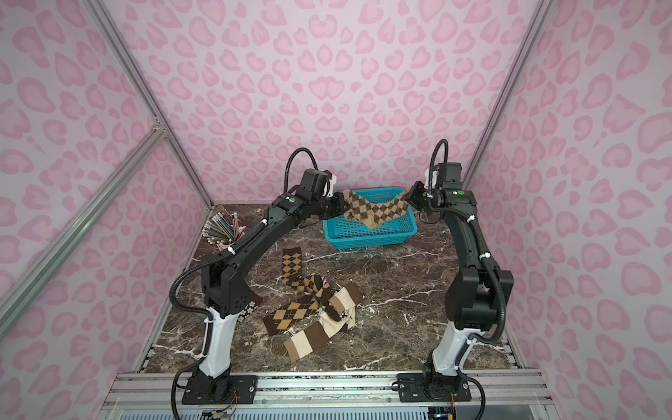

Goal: Place the socks together as a pair
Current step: Place a pair of socks in the bin.

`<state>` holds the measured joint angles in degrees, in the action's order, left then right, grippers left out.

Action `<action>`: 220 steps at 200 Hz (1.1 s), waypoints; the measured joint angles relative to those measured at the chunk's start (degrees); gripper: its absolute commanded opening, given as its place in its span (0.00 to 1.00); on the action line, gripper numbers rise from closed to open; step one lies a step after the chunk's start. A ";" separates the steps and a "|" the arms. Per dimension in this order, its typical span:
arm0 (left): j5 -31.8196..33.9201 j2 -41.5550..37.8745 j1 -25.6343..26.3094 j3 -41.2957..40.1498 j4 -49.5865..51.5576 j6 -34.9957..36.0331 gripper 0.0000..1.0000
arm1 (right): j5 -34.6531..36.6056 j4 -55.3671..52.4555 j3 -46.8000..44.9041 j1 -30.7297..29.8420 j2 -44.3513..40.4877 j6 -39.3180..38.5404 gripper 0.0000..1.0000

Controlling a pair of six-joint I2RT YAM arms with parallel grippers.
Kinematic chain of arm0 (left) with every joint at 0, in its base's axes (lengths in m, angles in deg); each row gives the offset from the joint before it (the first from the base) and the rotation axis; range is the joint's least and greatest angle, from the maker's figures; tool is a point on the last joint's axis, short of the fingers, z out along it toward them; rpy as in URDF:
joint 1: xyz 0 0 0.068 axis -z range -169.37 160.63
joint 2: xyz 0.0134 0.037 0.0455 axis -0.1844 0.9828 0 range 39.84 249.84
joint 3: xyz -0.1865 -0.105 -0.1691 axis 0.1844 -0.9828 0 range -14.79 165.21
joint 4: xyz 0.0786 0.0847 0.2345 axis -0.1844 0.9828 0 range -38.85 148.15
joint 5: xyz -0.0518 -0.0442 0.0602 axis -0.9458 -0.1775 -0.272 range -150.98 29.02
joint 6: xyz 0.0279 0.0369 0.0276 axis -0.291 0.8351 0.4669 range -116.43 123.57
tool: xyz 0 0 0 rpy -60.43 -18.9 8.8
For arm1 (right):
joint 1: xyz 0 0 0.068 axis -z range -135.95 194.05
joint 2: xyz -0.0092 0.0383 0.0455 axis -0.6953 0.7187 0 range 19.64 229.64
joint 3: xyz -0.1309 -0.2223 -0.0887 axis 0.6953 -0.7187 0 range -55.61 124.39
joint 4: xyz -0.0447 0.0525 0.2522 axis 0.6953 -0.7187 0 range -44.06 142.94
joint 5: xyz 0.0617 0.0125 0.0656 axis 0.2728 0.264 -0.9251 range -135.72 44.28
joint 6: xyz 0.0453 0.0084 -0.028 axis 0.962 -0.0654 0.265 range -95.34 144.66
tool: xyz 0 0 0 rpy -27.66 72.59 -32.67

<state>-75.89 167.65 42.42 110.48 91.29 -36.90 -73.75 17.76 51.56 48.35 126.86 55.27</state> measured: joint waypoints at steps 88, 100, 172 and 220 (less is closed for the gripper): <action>-0.33 16.59 -5.31 9.46 -1.16 -0.15 0.06 | 4.68 -1.29 10.91 -3.69 19.34 0.17 0.00; -0.79 18.16 -5.44 9.94 -1.84 -0.15 0.07 | 5.95 -1.29 10.40 -3.65 20.06 -0.33 0.00; -2.64 19.45 -5.77 10.38 -3.08 -0.09 0.65 | 11.80 -2.01 9.73 -2.93 22.95 -3.54 0.47; -2.58 13.33 -6.10 9.16 -2.21 0.50 0.71 | 12.33 -3.52 8.22 -2.99 20.87 -3.65 0.62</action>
<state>-78.47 180.98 36.32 119.64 89.08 -36.40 -61.43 14.24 59.78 45.36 147.73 51.62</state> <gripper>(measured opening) 0.714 0.611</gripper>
